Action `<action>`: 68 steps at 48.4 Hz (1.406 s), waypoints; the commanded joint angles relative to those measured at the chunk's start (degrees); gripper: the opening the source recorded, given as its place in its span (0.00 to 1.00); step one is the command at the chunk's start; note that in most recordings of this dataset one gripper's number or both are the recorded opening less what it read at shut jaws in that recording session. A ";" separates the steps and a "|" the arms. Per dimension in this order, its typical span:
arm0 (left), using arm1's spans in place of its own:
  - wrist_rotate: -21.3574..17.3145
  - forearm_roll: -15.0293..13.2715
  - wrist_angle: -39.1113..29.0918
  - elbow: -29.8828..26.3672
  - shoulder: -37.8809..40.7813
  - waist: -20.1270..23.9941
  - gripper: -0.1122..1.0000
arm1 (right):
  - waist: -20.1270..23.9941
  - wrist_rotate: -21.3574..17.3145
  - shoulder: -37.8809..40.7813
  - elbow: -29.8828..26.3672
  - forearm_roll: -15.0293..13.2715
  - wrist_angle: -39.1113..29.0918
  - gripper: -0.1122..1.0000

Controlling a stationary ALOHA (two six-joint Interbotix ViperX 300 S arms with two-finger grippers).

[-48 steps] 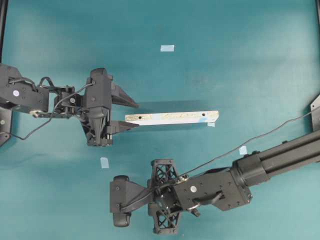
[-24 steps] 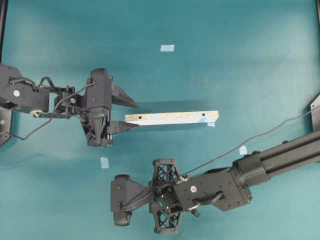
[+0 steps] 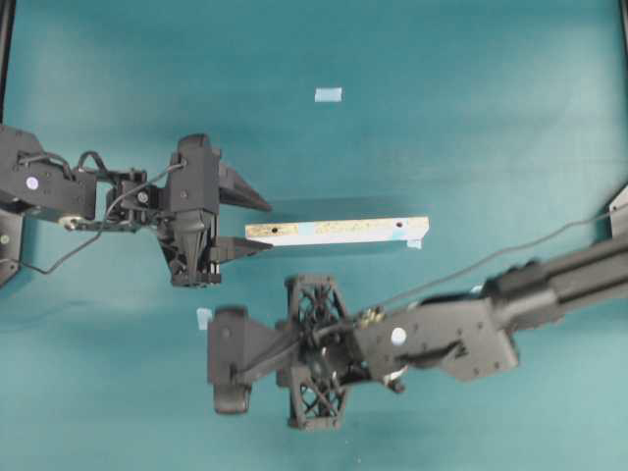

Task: Move the wooden board into place and insert the rod into its hole.
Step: 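Carry the dowel with the right gripper over the board's hole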

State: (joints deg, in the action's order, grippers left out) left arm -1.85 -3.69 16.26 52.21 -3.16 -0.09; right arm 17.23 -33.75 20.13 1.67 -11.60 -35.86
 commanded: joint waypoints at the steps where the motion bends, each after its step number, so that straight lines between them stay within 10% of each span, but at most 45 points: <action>1: 0.00 -0.09 0.44 -0.44 -0.53 -0.26 0.65 | -0.70 0.18 -4.92 0.53 -0.26 1.93 0.21; 42: -0.09 -0.09 0.18 -0.70 0.18 -0.35 0.65 | -9.49 0.53 -25.66 28.65 -0.70 42.10 0.21; 68: -0.09 -0.09 0.18 -4.39 5.19 -0.26 0.65 | -17.40 1.49 -31.55 40.87 -0.79 53.26 0.21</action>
State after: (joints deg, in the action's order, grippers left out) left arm -1.85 -3.69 16.17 49.83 1.49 -0.18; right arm 0.70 -32.43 -9.76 42.10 -12.30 14.94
